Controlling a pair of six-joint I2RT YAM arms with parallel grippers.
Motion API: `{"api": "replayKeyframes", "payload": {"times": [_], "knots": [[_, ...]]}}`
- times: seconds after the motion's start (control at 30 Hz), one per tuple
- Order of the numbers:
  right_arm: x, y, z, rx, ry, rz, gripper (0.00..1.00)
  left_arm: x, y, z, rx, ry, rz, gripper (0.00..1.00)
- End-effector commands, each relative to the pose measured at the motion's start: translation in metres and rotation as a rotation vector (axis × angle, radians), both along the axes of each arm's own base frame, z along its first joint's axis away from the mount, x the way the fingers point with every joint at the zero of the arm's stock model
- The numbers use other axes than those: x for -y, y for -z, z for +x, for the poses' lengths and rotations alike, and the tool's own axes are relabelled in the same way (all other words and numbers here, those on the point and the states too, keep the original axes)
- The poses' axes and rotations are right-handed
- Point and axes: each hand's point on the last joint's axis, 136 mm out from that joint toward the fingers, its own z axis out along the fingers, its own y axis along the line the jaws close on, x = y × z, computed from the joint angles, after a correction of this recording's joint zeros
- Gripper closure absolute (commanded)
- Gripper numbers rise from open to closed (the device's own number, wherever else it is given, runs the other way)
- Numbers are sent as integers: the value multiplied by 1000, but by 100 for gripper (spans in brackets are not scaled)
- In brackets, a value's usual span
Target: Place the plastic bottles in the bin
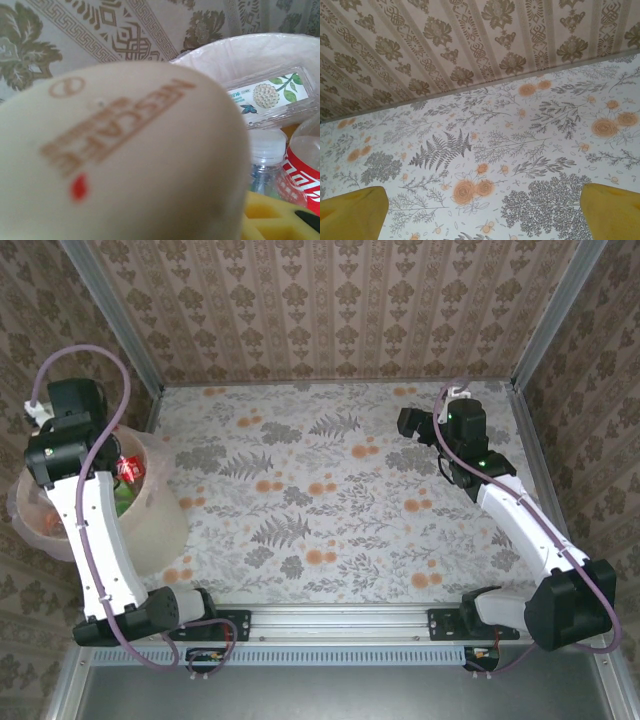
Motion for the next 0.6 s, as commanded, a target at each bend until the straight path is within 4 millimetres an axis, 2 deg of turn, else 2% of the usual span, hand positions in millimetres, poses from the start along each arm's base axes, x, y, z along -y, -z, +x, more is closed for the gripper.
{"api": "replayKeyframes", "payload": {"times": [0.0, 0.13, 0.17, 0.23, 0.3, 0.43, 0.57], "knots": [[-1, -12, 1, 9, 2, 37, 0, 6, 17, 15, 9, 51, -74, 49], [-2, -17, -2, 8, -4, 46, 0, -10, 36, 15, -56, -24, -91, 41], [-2, -17, -3, 7, -4, 44, 0, -15, 36, 11, -67, -52, -89, 34], [0, -19, -6, 9, 1, 41, 0, -22, 32, 6, -71, -94, -81, 13], [2, -20, -8, 13, 9, 40, 0, -23, 26, 6, -51, -98, -78, 0], [2, -19, -9, 10, 13, 40, 0, -16, 8, 17, 28, -46, -108, 0], [1, -18, -8, 5, 14, 51, 0, 4, -9, 33, 138, 55, -150, 0]]}}
